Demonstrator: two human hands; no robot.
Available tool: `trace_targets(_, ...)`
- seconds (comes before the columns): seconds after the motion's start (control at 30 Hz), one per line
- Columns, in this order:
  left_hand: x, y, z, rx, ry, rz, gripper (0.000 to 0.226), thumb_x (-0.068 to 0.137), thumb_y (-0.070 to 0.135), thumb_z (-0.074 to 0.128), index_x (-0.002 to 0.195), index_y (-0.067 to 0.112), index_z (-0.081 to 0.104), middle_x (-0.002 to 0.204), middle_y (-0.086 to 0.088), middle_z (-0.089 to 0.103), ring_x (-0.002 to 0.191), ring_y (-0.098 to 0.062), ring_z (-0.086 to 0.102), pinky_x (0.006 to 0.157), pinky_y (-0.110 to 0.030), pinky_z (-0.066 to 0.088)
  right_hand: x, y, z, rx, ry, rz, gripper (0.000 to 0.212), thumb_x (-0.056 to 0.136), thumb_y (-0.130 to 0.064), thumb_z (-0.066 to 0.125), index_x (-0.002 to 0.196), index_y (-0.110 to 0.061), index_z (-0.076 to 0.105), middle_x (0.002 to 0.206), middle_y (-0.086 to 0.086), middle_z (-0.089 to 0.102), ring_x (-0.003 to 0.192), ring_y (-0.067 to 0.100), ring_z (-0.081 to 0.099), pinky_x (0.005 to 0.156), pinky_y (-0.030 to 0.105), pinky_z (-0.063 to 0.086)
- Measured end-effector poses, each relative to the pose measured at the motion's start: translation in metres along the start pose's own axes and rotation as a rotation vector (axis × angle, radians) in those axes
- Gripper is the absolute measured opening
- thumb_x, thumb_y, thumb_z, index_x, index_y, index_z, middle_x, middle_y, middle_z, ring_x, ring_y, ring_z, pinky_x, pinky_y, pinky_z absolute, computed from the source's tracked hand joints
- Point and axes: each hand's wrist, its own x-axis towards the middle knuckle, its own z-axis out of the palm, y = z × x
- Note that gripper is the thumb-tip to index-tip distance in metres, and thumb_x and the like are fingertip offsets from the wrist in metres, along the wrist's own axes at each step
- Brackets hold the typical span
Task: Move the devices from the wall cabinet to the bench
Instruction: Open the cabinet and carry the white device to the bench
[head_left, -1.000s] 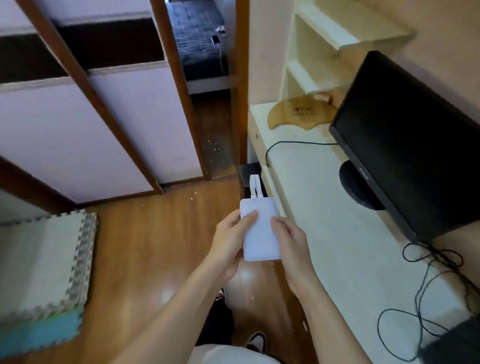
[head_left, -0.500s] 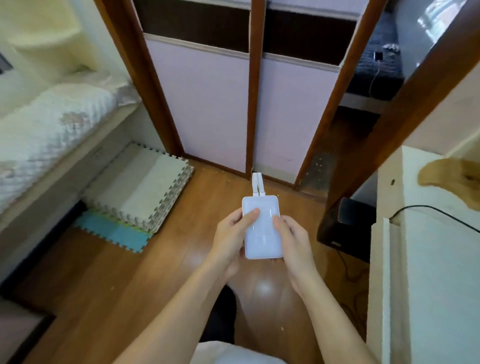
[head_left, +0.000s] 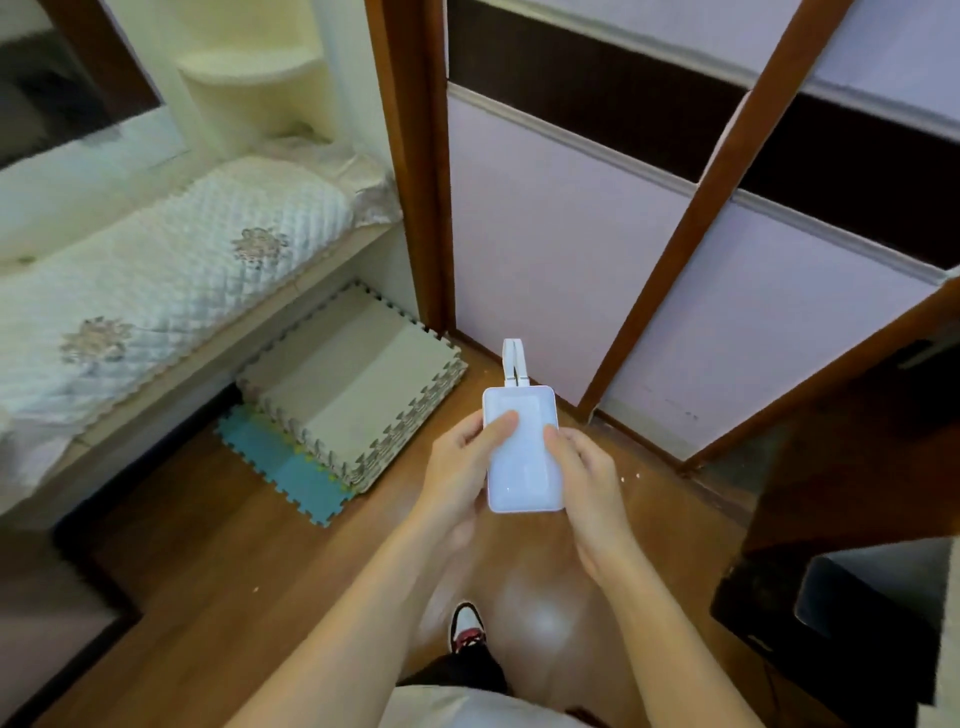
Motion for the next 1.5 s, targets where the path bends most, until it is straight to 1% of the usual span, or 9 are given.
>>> trace_targets(0.13, 0.033, 0.025, -0.023, -0.018, 0.067, -0.011, 0.02, 0.095, 0.025, 0.067, 0.109, 0.012, 0.075, 0.114, -0.02, 0.073, 0.092, -0.029, 0.071, 0.089, -0.058, 0.054, 0.039, -0.014, 0.031, -0.038, -0.066, 0.031, 0.024, 0.098, -0.03, 0.055, 0.099, -0.009, 0.066, 0.086, 0.002, 0.067, 0.074, 0.009, 0.063, 0.06, 0.031, 0.049)
trace_targets(0.37, 0.096, 0.06, -0.051, -0.099, 0.154, 0.002, 0.021, 0.098, 0.025, 0.063, 0.113, 0.013, 0.073, 0.104, -0.009, 0.077, 0.09, -0.022, 0.074, 0.07, -0.04, 0.059, 0.118, -0.04, 0.076, -0.089, -0.198, 0.043, 0.033, 0.098, -0.032, 0.057, 0.096, 0.001, 0.061, 0.084, 0.009, 0.063, 0.077, 0.019, 0.059, 0.067, 0.039, 0.045)
trace_targets(0.47, 0.128, 0.083, -0.056, -0.132, 0.198, 0.024, 0.021, 0.1, 0.018, 0.06, 0.114, 0.006, 0.07, 0.091, -0.005, 0.079, 0.078, -0.017, 0.075, 0.059, -0.035, 0.062, 0.159, -0.053, 0.095, -0.1, -0.248, 0.071, 0.023, 0.096, -0.033, 0.059, 0.088, -0.012, 0.064, 0.082, 0.004, 0.066, 0.076, 0.02, 0.065, 0.066, 0.042, 0.049)
trace_targets(0.67, 0.212, 0.134, -0.06, -0.172, 0.363, 0.062, 0.027, 0.097, 0.025, 0.065, 0.118, 0.01, 0.07, 0.115, -0.017, 0.074, 0.109, -0.039, 0.07, 0.09, -0.07, 0.052, 0.264, -0.092, 0.13, -0.132, -0.371, 0.056, 0.025, 0.097, -0.03, 0.058, 0.096, -0.006, 0.065, 0.094, 0.016, 0.069, 0.084, 0.027, 0.066, 0.067, 0.04, 0.05)
trace_targets(0.77, 0.255, 0.168, -0.055, -0.23, 0.412, 0.066, 0.028, 0.098, 0.025, 0.064, 0.119, 0.007, 0.069, 0.114, -0.019, 0.074, 0.106, -0.041, 0.071, 0.084, -0.073, 0.053, 0.321, -0.121, 0.146, -0.172, -0.455, 0.048, 0.027, 0.098, -0.03, 0.057, 0.098, -0.005, 0.065, 0.098, 0.02, 0.068, 0.083, 0.028, 0.067, 0.056, 0.033, 0.048)
trace_targets(0.87, 0.293, 0.202, -0.051, -0.234, 0.479, 0.072, 0.027, 0.098, 0.026, 0.063, 0.116, 0.005, 0.069, 0.11, -0.018, 0.076, 0.095, -0.035, 0.075, 0.074, -0.059, 0.062, 0.37, -0.146, 0.162, -0.219, -0.517, 0.034, 0.024, 0.097, -0.036, 0.057, 0.099, -0.014, 0.066, 0.097, 0.015, 0.068, 0.089, 0.028, 0.069, 0.055, 0.033, 0.051)
trace_targets(1.07, 0.347, 0.242, -0.054, -0.216, 0.571, 0.1, 0.029, 0.098, 0.031, 0.065, 0.112, 0.006, 0.072, 0.108, -0.019, 0.076, 0.1, -0.041, 0.072, 0.08, -0.072, 0.054, 0.439, -0.181, 0.19, -0.286, -0.629, 0.025, 0.018, 0.097, -0.037, 0.056, 0.096, -0.022, 0.065, 0.09, 0.006, 0.066, 0.085, 0.026, 0.069, 0.05, 0.031, 0.05)
trace_targets(1.37, 0.38, 0.263, -0.093, -0.252, 0.749, 0.065, 0.026, 0.096, 0.032, 0.067, 0.109, 0.011, 0.074, 0.105, -0.013, 0.078, 0.097, -0.032, 0.074, 0.083, -0.06, 0.06, 0.479, -0.185, 0.249, -0.29, -0.755, 0.107, 0.019, 0.096, -0.033, 0.059, 0.096, -0.016, 0.068, 0.093, 0.017, 0.069, 0.077, 0.026, 0.067, 0.052, 0.035, 0.046)
trace_targets(1.5, 0.391, 0.266, -0.123, -0.288, 0.79, 0.061, 0.026, 0.092, 0.031, 0.072, 0.106, 0.009, 0.075, 0.1, -0.011, 0.079, 0.083, -0.022, 0.076, 0.064, -0.038, 0.061, 0.491, -0.18, 0.279, -0.304, -0.769, 0.119, 0.019, 0.095, -0.033, 0.06, 0.093, -0.017, 0.069, 0.091, 0.016, 0.07, 0.075, 0.029, 0.068, 0.047, 0.032, 0.046)
